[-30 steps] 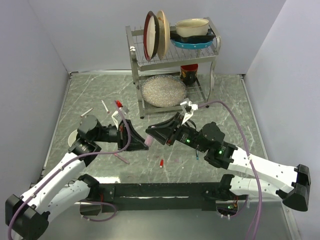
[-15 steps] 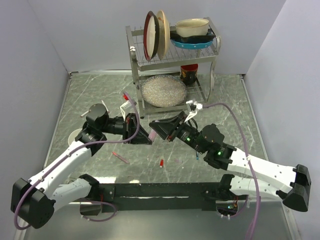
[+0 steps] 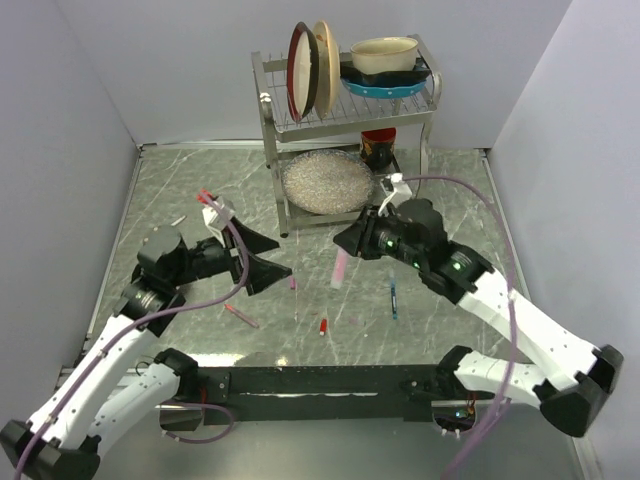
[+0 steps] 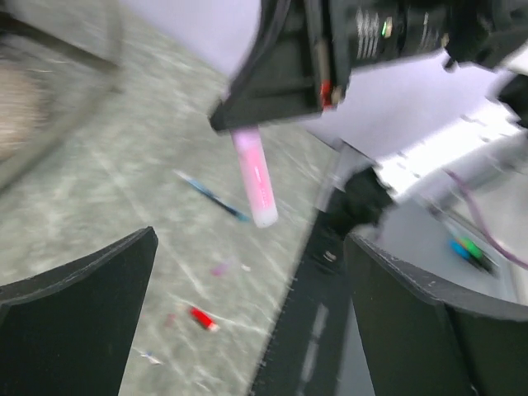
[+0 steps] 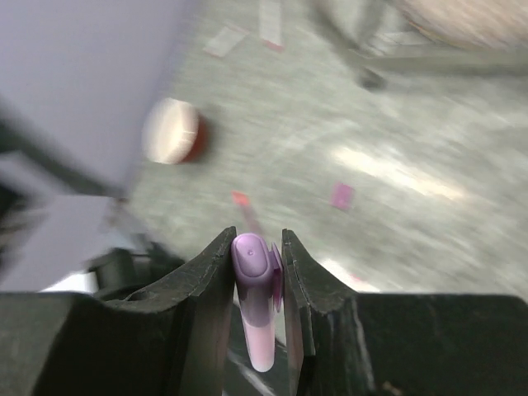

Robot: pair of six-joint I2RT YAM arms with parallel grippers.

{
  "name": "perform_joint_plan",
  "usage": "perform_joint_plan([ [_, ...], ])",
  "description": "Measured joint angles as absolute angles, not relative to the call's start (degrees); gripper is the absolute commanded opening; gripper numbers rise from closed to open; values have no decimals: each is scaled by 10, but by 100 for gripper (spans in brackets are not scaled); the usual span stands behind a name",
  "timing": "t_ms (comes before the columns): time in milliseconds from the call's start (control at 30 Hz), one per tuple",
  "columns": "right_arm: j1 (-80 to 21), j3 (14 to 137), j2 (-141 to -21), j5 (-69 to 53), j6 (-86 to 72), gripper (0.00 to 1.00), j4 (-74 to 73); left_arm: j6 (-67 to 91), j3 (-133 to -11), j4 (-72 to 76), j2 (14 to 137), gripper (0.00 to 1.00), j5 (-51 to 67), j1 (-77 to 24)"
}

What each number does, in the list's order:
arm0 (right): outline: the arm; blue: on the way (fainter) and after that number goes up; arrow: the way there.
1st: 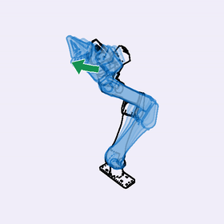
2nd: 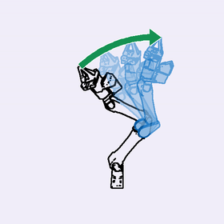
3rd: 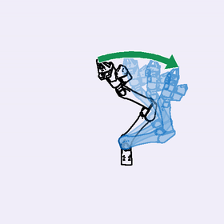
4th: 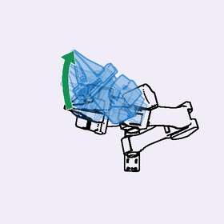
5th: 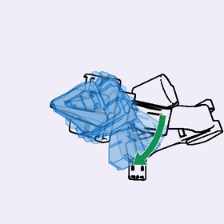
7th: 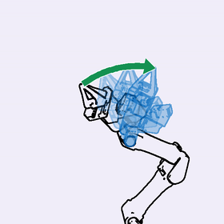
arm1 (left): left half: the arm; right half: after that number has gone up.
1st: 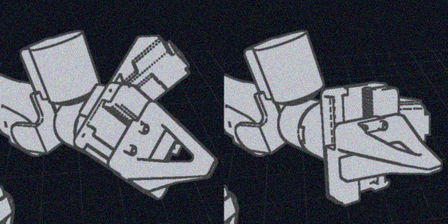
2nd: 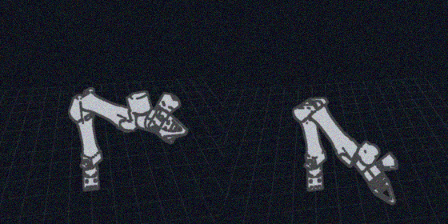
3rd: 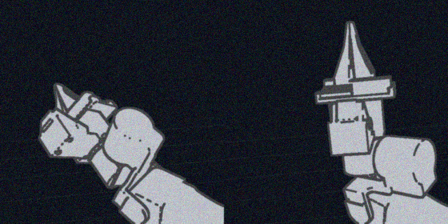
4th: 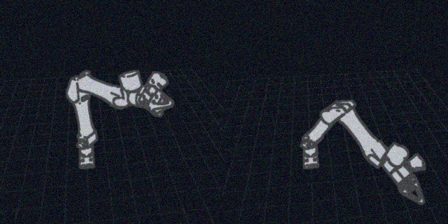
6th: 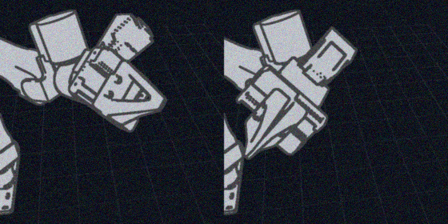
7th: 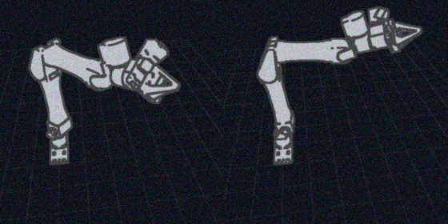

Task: Insert the pens into the pen caps

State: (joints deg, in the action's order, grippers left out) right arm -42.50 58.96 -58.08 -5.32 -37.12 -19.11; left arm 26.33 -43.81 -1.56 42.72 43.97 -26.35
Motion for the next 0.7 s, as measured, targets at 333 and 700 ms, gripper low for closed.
perform_joint_plan([
  [333,-322,562,-784,-50,-328,0,-330,246,-413,-85,378,99,240,-265],
  [700,-256,595,-973,-39,-301,8,-338,236,-410,-110,331,99,151,-265],
])
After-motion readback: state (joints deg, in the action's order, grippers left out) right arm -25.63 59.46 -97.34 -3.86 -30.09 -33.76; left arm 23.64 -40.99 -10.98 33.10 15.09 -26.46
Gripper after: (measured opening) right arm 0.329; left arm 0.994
